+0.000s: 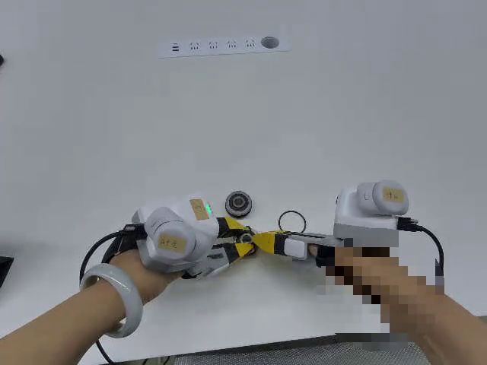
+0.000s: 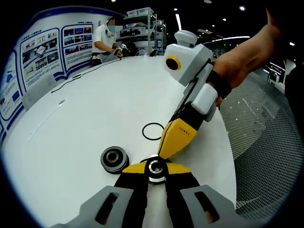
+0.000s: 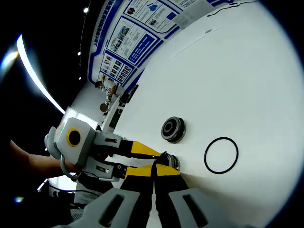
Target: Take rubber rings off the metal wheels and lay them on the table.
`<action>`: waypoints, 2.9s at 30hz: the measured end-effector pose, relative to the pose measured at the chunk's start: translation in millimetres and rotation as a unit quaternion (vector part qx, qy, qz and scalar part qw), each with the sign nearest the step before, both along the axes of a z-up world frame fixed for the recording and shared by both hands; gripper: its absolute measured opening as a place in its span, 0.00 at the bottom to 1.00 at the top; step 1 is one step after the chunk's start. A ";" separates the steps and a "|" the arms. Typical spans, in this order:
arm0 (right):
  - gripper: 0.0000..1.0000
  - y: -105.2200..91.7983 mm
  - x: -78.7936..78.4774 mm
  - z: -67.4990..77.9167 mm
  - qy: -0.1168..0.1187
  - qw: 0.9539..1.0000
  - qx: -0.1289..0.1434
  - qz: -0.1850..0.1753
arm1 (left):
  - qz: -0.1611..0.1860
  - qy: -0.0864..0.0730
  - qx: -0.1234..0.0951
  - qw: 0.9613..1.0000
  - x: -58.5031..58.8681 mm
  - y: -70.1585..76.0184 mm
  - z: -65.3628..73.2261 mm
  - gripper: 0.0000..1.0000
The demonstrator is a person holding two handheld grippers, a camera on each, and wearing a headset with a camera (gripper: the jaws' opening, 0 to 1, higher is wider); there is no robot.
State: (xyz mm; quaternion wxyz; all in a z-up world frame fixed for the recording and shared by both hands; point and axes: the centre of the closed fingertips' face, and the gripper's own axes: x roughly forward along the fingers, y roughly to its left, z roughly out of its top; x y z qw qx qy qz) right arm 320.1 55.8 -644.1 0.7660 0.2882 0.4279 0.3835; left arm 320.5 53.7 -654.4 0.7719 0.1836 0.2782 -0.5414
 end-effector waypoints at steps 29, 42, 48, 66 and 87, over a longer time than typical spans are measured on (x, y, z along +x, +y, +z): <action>0.02 -4.2 1.5 -0.5 0.015 0.999 0.014 -0.028 | 0.004 -0.018 -0.017 1.000 2.2 9.4 11.8 0.27; 0.02 0.9 0.8 7.3 0.009 0.999 0.023 -0.025 | 0.028 -0.017 -0.017 0.999 3.8 33.2 11.4 0.39; 0.02 1.2 0.7 11.2 0.007 0.999 0.029 -0.027 | 0.034 -0.014 -0.015 0.999 1.0 38.5 8.8 0.42; 0.02 -15.0 5.4 25.7 -0.003 0.998 0.042 -0.053 | 0.067 -0.013 -0.028 0.997 5.2 57.2 11.9 0.55; 0.02 -69.2 21.8 4.7 0.012 0.990 -0.001 -0.137 | 0.106 -0.007 -0.047 0.993 10.0 71.2 14.8 0.64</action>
